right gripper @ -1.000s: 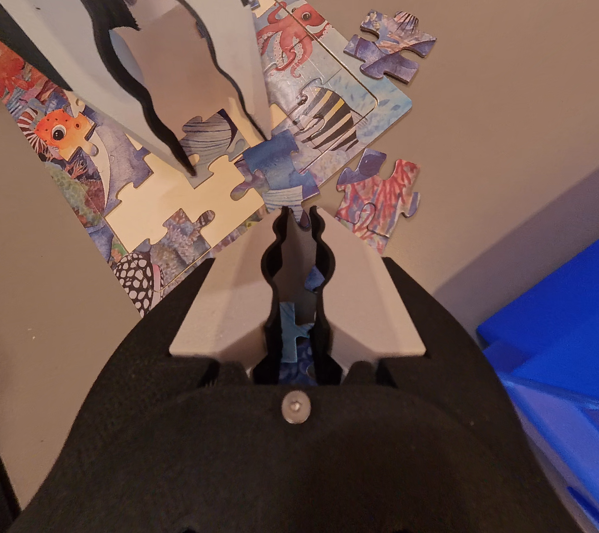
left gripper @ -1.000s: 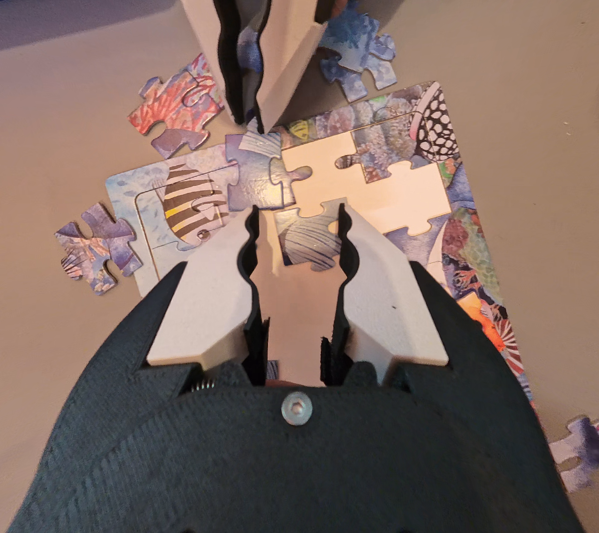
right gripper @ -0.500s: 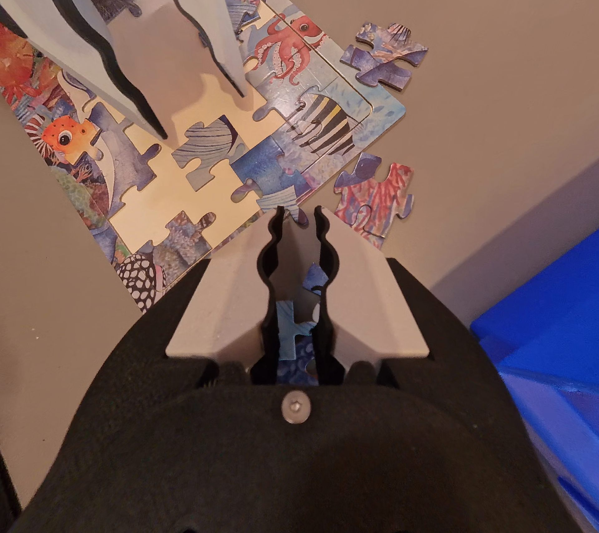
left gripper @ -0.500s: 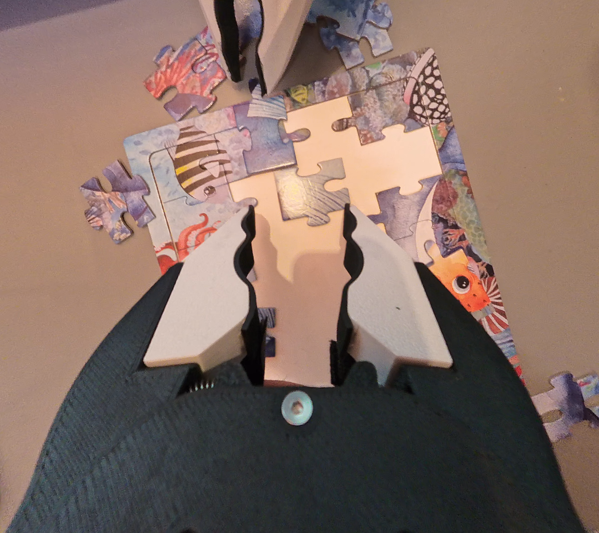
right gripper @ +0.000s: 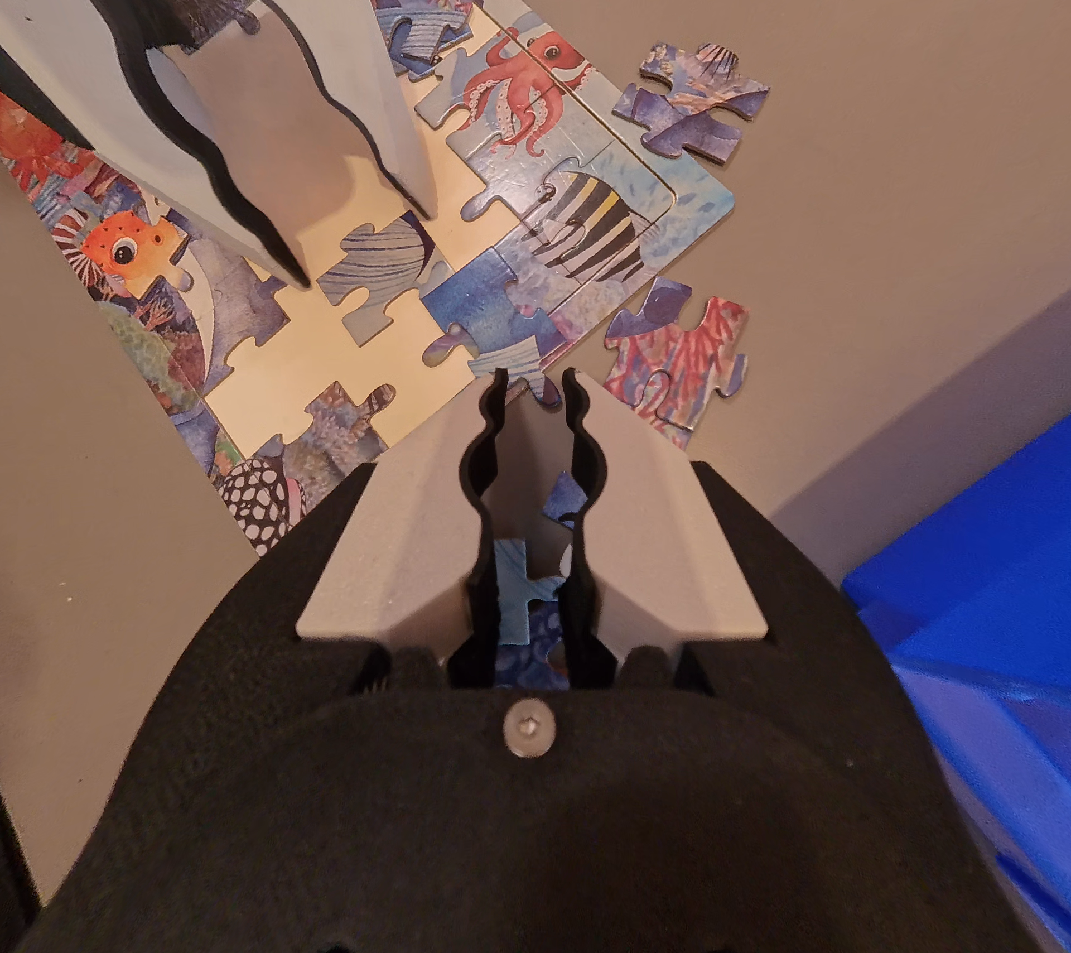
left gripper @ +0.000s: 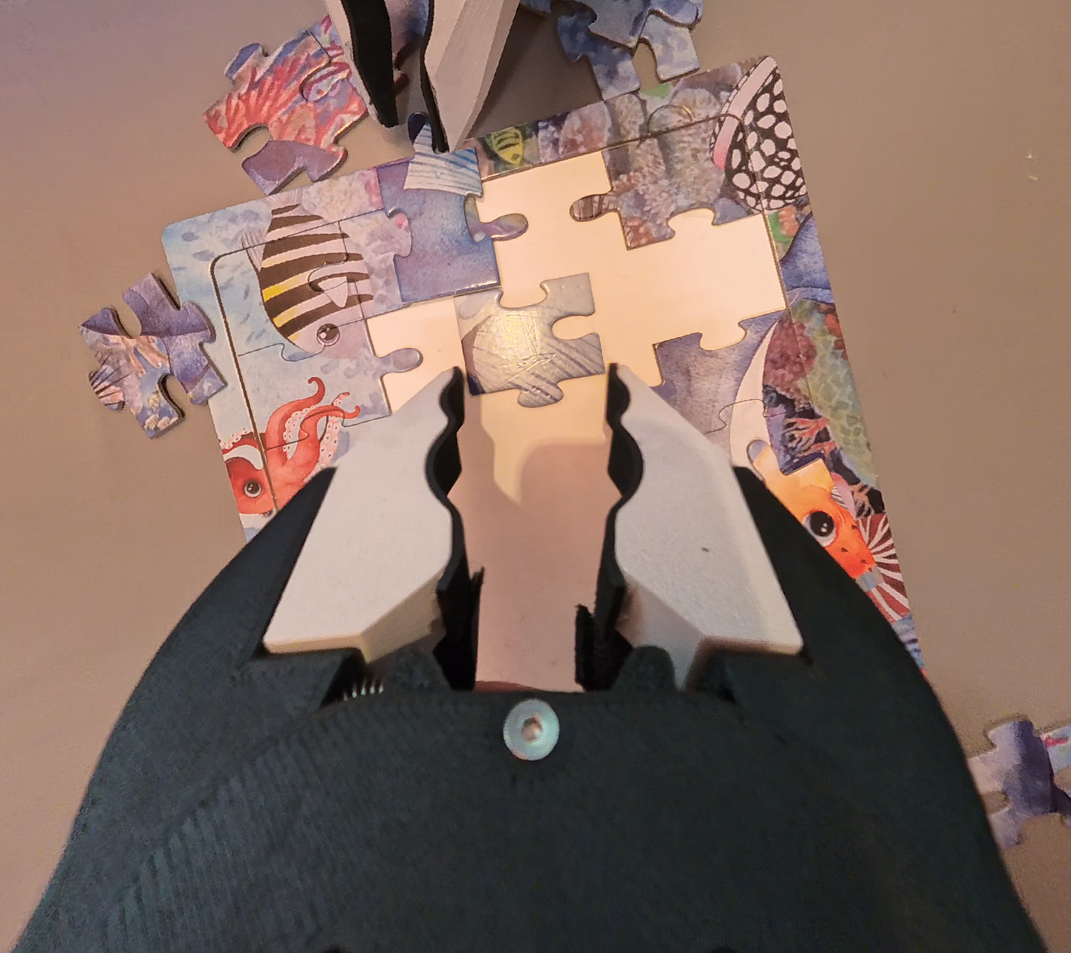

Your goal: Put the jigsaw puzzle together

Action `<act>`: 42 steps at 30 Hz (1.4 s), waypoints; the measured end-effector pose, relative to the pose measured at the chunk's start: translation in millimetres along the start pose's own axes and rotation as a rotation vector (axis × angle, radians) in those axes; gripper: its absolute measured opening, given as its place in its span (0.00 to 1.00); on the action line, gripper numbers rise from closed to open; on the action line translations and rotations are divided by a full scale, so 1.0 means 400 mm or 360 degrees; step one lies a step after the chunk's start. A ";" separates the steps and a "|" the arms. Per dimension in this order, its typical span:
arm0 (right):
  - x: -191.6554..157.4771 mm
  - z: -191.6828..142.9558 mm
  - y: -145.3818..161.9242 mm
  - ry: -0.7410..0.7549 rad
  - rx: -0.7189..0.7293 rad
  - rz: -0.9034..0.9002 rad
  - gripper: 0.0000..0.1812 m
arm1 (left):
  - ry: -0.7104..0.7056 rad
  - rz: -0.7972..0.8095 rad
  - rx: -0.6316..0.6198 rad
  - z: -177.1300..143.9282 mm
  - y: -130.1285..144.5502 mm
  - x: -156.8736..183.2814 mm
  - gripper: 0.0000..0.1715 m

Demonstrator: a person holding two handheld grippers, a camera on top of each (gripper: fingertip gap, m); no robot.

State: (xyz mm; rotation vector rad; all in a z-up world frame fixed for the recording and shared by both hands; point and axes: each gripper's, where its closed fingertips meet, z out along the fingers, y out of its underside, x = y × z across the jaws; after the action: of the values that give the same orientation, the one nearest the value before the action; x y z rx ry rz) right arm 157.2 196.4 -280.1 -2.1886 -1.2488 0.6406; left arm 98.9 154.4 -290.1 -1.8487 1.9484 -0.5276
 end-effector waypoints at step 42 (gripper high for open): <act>0.046 -0.088 -0.048 0.0099 0.0209 0.0053 0.10 | -0.0201 0.0037 -0.0053 -0.036 0.010 -0.069 0.26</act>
State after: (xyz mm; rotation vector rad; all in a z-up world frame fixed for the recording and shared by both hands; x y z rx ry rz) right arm 175.7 213.2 -243.9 -2.1089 -1.1088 0.6440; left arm 89.3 182.1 -279.2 -1.8309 1.9032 -0.3640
